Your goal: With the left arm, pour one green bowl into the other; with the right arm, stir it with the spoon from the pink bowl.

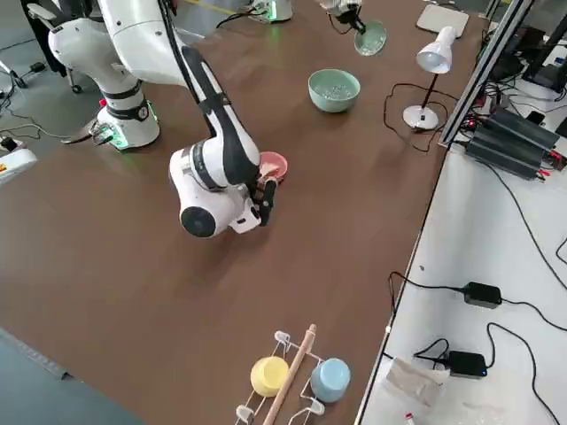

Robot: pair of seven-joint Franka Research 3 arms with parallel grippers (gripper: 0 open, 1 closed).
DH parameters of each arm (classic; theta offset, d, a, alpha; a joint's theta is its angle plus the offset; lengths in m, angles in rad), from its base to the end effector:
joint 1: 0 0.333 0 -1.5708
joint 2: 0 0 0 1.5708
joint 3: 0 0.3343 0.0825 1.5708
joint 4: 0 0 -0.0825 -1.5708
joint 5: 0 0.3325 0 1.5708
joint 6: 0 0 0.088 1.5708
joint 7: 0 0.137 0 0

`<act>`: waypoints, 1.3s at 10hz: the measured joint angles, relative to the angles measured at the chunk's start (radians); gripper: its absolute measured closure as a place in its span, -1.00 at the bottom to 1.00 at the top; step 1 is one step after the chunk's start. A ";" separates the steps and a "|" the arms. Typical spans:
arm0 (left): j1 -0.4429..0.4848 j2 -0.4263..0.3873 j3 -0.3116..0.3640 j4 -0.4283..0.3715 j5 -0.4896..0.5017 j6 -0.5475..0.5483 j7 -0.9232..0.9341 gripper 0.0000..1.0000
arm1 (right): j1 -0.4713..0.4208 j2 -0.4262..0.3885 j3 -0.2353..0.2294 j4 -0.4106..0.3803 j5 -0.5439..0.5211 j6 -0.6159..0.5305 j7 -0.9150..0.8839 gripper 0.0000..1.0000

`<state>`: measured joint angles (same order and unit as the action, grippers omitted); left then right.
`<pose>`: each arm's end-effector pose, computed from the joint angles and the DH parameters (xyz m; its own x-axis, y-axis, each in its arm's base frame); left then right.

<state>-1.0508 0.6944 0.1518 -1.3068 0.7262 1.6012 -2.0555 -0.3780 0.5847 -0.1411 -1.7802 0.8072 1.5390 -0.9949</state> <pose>0.4602 -0.4751 0.3560 0.3700 0.5059 0.7792 0.8295 -0.5576 -0.0319 0.5160 -0.1710 0.2544 0.9902 0.1387 -0.0144 0.0598 -0.5155 -0.8548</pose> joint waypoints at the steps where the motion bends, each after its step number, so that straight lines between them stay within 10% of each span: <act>1: -0.016 0.013 0.005 0.001 0.045 -0.001 -0.055 0.91 | 0.000 0.000 -0.002 0.022 0.000 -0.032 0.025 0.89; 13: -0.216 0.239 0.082 0.010 0.311 -0.097 -0.187 0.91 | 0.141 -0.170 0.008 0.109 -0.014 -0.088 0.512 0.89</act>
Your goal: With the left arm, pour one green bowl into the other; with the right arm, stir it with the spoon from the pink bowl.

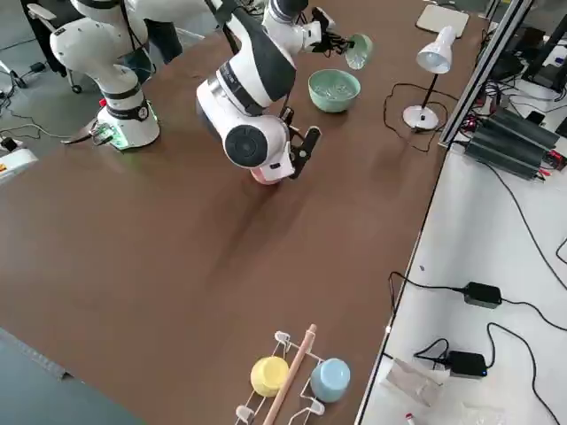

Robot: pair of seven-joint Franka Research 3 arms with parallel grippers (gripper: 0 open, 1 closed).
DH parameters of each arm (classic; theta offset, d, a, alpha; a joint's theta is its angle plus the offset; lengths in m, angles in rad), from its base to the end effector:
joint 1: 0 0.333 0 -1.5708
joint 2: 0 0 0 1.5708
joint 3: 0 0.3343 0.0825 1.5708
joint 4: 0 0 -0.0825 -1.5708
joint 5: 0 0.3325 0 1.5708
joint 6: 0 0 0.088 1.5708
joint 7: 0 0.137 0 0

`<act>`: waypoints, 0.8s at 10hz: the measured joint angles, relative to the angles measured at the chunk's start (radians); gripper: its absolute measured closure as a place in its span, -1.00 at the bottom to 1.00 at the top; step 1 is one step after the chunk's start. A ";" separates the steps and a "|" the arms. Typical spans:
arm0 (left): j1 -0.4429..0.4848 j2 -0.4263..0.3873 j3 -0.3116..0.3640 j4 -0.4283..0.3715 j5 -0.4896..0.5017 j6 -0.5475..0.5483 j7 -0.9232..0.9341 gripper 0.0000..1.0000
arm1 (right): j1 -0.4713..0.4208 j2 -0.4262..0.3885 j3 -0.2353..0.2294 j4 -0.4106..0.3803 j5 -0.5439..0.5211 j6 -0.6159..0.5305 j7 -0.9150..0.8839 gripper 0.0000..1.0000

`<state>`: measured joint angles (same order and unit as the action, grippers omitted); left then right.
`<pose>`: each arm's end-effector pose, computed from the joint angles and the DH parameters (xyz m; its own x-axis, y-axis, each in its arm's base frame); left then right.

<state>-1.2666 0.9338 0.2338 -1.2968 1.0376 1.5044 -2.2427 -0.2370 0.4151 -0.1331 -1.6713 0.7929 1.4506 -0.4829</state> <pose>0.4061 -0.5268 0.2547 0.1319 0.1483 0.9801 0.7314 -0.6820 0.0047 0.5537 -0.0931 0.3851 0.9721 0.0517 -0.2289 -0.1506 -0.6104 -0.7777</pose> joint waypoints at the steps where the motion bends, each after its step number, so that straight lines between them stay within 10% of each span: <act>1: -0.012 0.008 0.000 0.002 0.015 -0.003 -0.001 0.91 | 0.013 -0.002 0.000 0.000 -0.001 0.011 0.020 0.89; 8: -0.046 0.078 0.004 0.006 0.131 -0.113 -0.001 0.91 | 0.095 -0.043 0.000 -0.054 -0.016 0.109 0.105 0.89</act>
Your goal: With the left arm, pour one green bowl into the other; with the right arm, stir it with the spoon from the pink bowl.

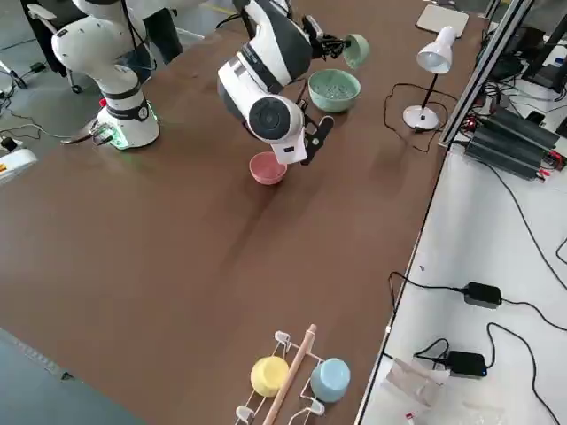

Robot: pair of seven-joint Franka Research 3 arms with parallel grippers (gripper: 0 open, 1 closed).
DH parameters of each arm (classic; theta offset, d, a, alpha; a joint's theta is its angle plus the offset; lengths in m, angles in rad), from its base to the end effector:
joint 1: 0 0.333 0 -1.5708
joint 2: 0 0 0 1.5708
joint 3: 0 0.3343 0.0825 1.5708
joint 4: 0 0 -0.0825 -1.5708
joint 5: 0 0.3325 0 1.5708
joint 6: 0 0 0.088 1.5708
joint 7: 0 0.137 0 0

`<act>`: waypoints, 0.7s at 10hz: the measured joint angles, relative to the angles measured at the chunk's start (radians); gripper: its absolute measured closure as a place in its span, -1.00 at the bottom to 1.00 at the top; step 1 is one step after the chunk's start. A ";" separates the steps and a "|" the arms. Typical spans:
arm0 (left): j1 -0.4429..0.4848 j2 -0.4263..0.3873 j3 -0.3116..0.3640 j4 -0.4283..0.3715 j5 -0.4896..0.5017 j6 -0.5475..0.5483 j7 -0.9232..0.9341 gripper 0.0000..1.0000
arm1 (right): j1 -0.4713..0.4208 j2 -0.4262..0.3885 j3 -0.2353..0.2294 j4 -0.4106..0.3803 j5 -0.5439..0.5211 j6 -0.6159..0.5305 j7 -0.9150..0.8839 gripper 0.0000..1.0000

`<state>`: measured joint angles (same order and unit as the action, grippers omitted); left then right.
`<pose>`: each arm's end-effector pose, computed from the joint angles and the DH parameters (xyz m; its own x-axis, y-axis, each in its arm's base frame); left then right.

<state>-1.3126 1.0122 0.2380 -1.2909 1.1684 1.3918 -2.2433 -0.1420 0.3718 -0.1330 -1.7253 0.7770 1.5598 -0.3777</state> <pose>0.3902 -0.5303 0.2324 0.0200 -0.0370 0.9991 0.7062 -0.7069 -0.0403 0.5592 -0.0493 0.3872 0.9657 0.0042 -0.2596 -0.1903 -0.6689 -0.7186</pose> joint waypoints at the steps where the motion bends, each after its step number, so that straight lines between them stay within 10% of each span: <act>1: -0.003 0.001 0.000 0.001 0.010 0.000 0.000 0.91 | 0.003 -0.001 0.000 0.000 0.000 0.000 0.006 0.89; 7: 0.039 -0.066 0.004 0.044 -0.069 0.003 0.000 0.91 | 0.009 -0.002 0.000 -0.001 -0.003 0.005 0.018 0.89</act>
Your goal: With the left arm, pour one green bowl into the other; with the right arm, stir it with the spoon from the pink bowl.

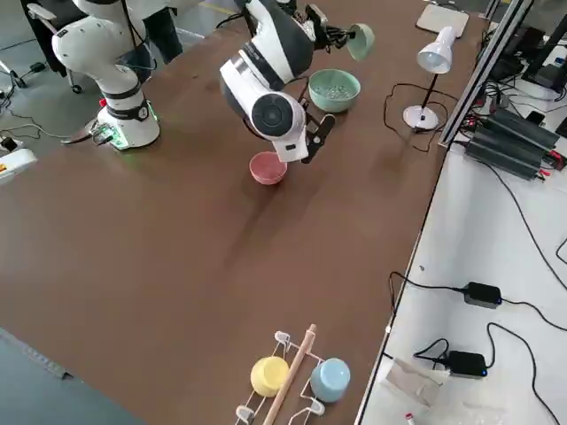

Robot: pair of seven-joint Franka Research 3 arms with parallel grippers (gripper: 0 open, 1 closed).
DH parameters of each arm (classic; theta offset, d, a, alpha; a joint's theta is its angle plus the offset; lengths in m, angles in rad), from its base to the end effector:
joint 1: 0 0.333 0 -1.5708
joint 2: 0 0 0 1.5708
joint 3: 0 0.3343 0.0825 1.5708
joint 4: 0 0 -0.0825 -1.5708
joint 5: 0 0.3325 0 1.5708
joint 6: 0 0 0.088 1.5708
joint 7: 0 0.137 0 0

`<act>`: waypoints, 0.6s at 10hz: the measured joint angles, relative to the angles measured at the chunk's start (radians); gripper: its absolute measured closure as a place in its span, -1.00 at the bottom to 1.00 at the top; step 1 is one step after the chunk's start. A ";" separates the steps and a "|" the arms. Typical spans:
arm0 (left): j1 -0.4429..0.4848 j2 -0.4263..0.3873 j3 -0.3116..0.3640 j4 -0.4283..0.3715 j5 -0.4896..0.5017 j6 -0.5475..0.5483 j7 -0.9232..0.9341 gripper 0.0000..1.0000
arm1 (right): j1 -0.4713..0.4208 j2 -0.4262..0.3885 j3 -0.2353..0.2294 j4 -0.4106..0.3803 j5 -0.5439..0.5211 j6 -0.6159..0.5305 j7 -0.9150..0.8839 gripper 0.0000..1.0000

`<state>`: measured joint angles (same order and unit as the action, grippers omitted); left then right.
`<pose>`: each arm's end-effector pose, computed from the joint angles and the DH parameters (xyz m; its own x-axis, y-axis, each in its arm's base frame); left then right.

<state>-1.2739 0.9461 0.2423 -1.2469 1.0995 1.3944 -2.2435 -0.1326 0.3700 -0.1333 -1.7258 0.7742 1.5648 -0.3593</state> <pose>0.4102 -0.5252 0.2797 0.0263 0.0975 0.9949 0.7552 -0.6540 0.0442 0.5598 -0.0449 0.3878 0.9631 -0.0022 -0.2691 -0.2002 -0.6741 -0.7110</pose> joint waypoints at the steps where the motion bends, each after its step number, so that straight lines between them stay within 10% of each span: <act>1: 0.021 -0.030 0.000 0.003 -0.077 0.012 0.000 0.91 | 0.006 -0.001 0.000 0.000 0.000 0.002 0.010 0.89; 6: 0.127 -0.220 0.004 -0.011 -0.462 0.029 0.165 0.91 | 0.146 -0.059 0.002 0.000 -0.019 0.091 0.258 0.89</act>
<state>-1.1470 0.7264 0.2467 -1.2574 0.6375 1.4238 -2.0787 0.0131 0.3111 -0.1317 -1.7261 0.7549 1.6554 -0.1014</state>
